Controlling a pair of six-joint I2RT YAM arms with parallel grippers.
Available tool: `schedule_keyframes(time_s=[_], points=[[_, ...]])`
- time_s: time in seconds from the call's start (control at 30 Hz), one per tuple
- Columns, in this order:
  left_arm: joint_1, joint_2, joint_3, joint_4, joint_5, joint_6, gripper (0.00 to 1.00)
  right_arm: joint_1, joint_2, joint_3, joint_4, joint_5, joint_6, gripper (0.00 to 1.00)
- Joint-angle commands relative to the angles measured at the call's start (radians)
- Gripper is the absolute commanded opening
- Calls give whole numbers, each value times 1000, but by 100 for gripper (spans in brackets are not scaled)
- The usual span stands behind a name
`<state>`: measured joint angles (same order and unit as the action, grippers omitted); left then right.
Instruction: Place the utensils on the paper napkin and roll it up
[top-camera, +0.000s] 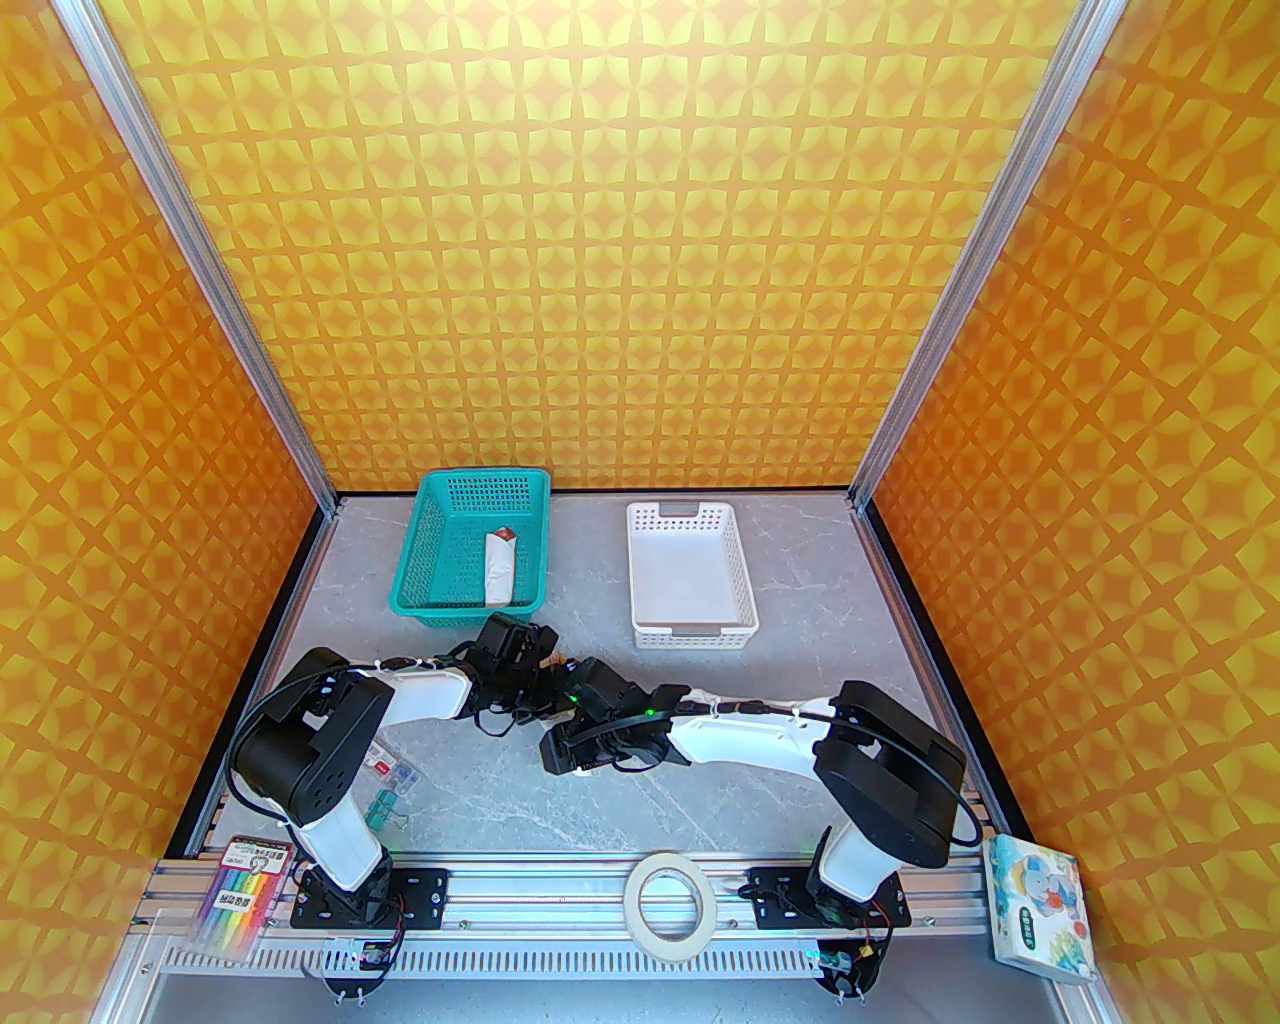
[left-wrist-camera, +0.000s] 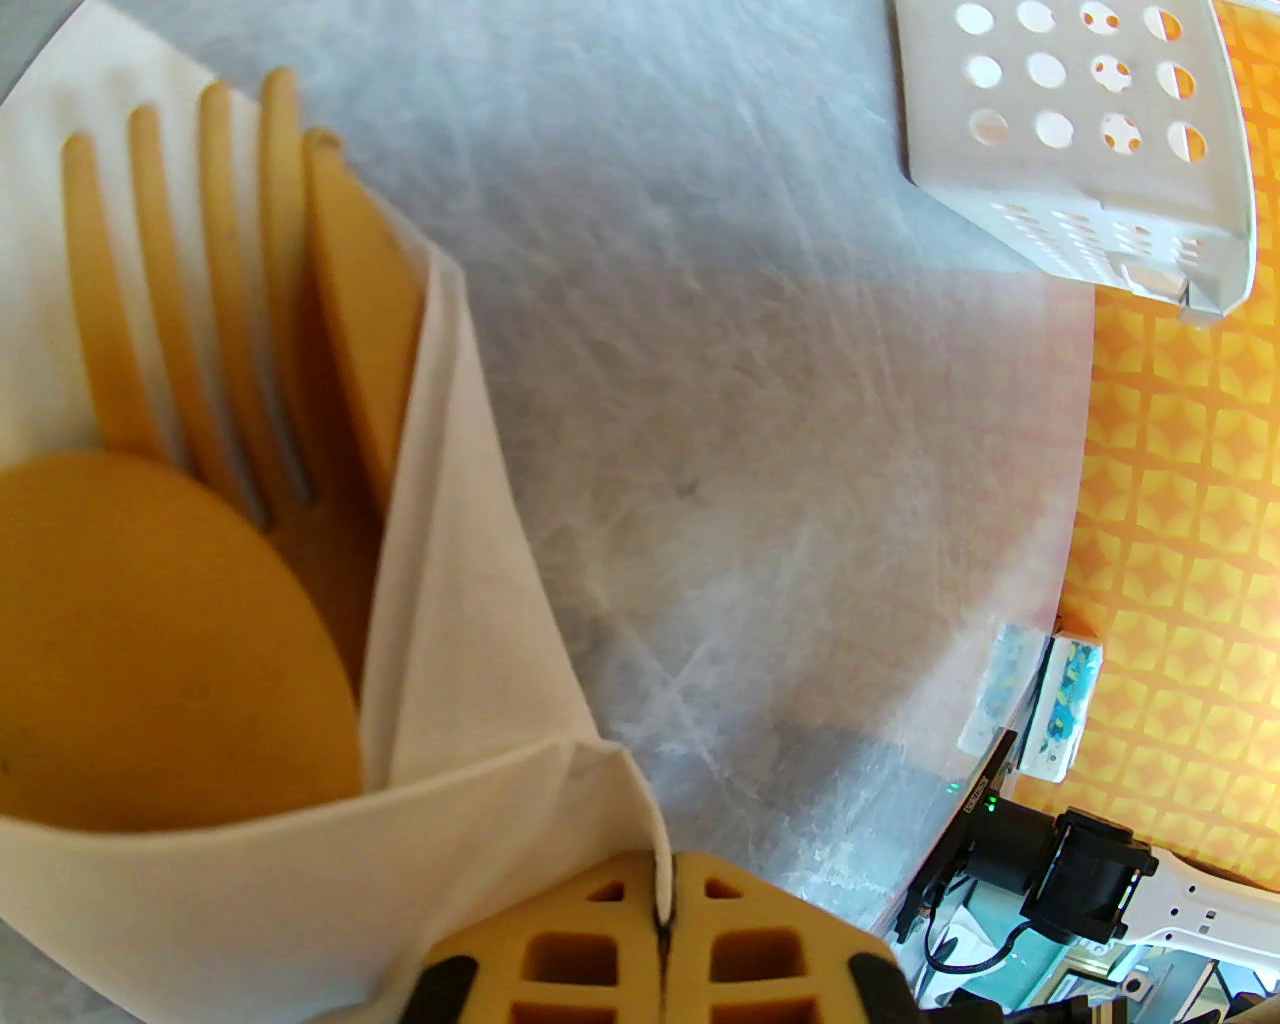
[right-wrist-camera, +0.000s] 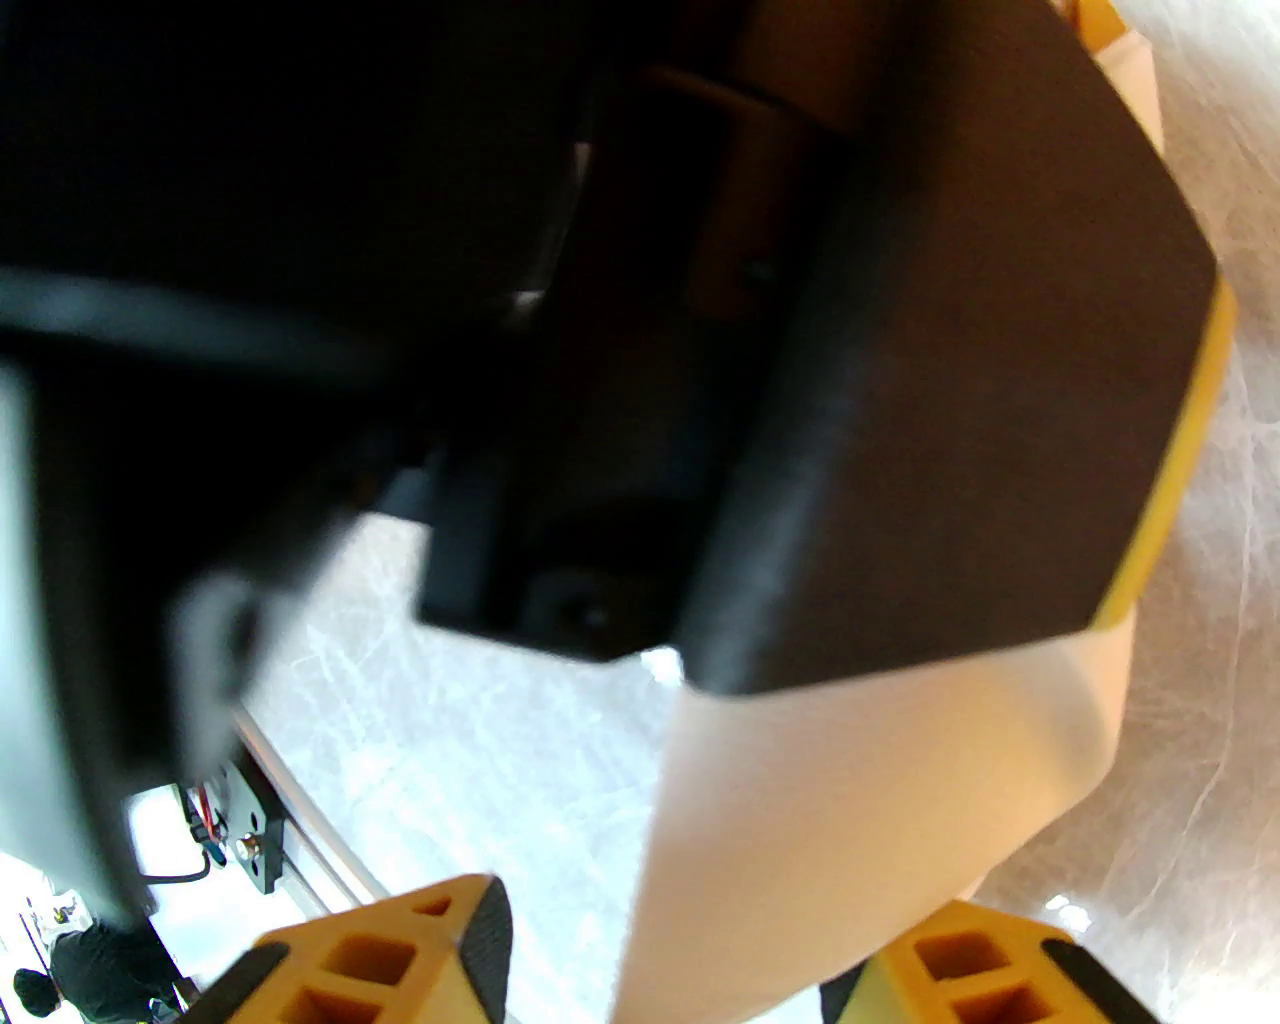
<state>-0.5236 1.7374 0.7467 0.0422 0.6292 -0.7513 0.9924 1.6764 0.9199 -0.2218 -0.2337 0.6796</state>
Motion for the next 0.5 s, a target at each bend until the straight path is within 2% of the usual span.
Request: schedule_keyframes(time_s=[0.0, 0.47], points=[[-6, 13, 3, -8, -20, 13, 0, 8, 35, 19, -35, -8, -8, 51], [-6, 8, -3, -5, -37, 4, 0, 8, 6, -54, 20, -34, 26, 17]])
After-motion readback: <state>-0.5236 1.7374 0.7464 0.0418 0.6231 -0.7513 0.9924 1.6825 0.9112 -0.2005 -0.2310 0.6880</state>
